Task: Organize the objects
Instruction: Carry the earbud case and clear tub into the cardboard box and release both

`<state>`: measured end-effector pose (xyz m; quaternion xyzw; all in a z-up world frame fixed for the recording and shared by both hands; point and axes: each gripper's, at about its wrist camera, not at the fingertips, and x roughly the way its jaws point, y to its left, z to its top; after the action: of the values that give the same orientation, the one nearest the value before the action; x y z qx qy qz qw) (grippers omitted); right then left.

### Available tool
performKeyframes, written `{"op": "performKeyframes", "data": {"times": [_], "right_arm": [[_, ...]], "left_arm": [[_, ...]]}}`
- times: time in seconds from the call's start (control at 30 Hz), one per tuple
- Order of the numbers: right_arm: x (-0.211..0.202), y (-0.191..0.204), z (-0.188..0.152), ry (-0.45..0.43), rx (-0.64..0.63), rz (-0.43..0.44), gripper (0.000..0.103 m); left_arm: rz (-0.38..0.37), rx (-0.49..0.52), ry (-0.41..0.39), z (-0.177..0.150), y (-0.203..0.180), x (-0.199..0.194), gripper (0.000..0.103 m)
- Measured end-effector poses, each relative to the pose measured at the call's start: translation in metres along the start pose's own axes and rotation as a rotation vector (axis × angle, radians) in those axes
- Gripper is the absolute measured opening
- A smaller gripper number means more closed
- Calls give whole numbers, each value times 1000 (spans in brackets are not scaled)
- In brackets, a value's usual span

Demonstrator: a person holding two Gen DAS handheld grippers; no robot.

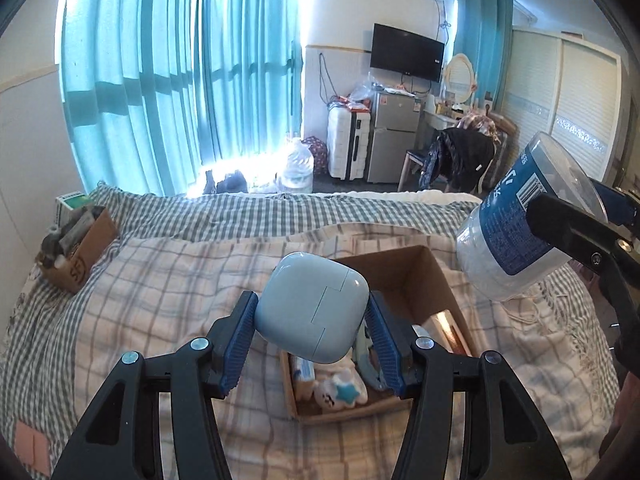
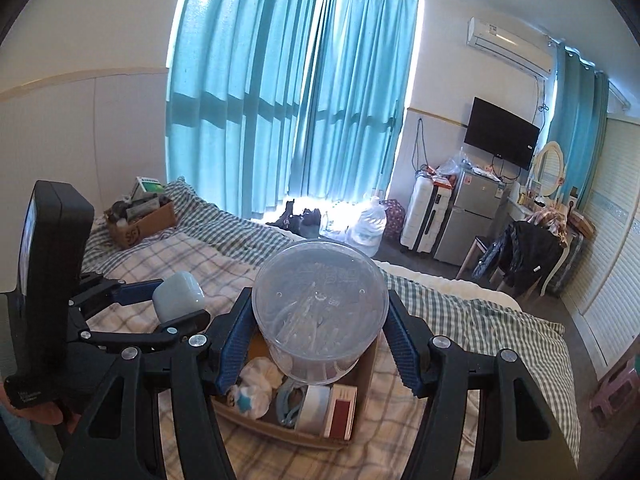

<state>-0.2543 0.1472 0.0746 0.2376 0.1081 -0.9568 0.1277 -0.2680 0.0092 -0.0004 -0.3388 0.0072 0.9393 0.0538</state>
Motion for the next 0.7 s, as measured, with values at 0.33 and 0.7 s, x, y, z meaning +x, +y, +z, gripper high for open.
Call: {"op": "performKeyframes", "data": {"times": [0.33,0.7], "right_arm": [[114,-19,-31,133,35,6,62],[169,-43,-69,221,103,49,62]], "left_arm": [[-8,-1,117,-14,1,102,56],[-43,-8,185,-28,-1,137,59]]}}
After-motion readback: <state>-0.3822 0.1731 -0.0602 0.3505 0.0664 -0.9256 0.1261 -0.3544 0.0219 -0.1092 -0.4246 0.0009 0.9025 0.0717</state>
